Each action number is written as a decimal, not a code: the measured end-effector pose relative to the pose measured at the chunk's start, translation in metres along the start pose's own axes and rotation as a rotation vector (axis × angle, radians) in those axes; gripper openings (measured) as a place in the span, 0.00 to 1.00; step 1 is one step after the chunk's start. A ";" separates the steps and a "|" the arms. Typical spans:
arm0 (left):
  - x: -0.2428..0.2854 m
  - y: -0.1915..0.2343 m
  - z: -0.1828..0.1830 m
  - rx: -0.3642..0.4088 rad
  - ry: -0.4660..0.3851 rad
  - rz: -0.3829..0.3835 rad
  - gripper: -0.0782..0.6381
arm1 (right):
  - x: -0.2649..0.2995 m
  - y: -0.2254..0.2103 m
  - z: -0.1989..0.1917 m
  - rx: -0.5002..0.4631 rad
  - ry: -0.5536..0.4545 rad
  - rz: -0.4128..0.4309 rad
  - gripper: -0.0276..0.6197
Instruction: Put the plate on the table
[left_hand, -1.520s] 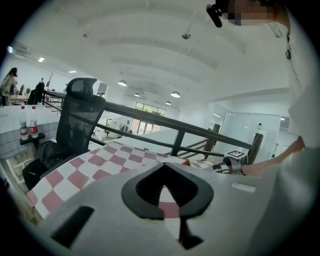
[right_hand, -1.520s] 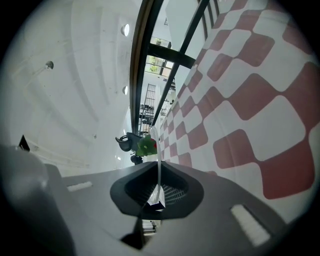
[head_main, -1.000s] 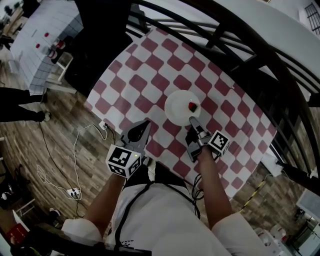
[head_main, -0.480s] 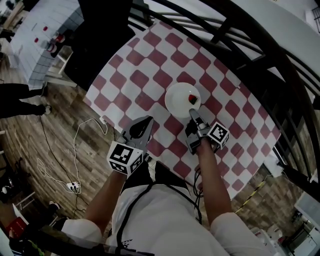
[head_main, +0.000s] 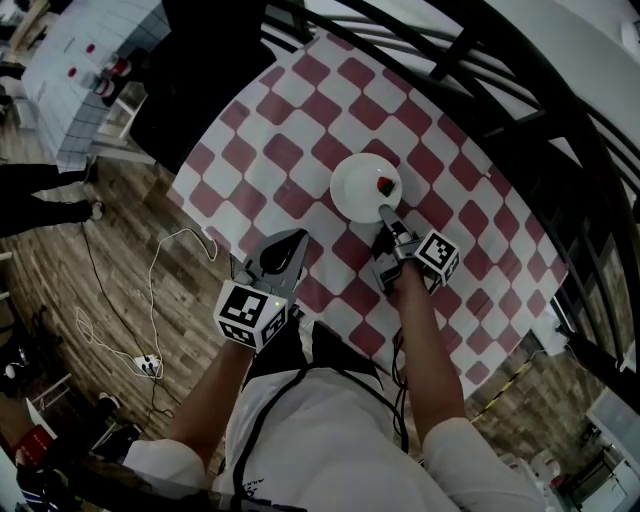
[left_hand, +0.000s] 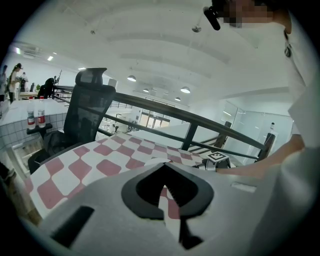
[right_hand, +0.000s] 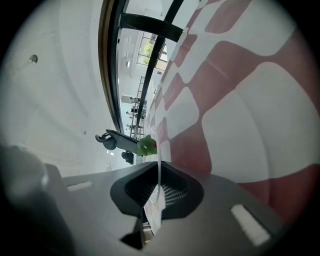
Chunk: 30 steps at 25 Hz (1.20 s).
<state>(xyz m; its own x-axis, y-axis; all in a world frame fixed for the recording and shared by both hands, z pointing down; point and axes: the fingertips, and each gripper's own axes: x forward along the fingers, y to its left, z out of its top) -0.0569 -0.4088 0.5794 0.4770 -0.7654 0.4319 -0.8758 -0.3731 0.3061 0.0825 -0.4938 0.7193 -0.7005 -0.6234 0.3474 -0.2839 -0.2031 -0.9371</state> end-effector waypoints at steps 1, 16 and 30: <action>0.000 0.001 0.000 0.001 0.001 0.002 0.11 | 0.002 -0.001 0.000 0.002 0.001 -0.003 0.07; -0.006 0.011 -0.002 -0.006 0.000 0.033 0.11 | 0.012 -0.010 -0.002 -0.007 0.018 -0.076 0.07; -0.011 0.007 0.000 0.011 -0.002 0.030 0.11 | 0.013 -0.011 -0.003 0.015 0.006 -0.098 0.07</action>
<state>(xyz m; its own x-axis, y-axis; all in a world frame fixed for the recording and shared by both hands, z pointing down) -0.0685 -0.4032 0.5768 0.4504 -0.7773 0.4394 -0.8906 -0.3559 0.2833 0.0748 -0.4978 0.7338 -0.6741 -0.5953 0.4372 -0.3410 -0.2743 -0.8992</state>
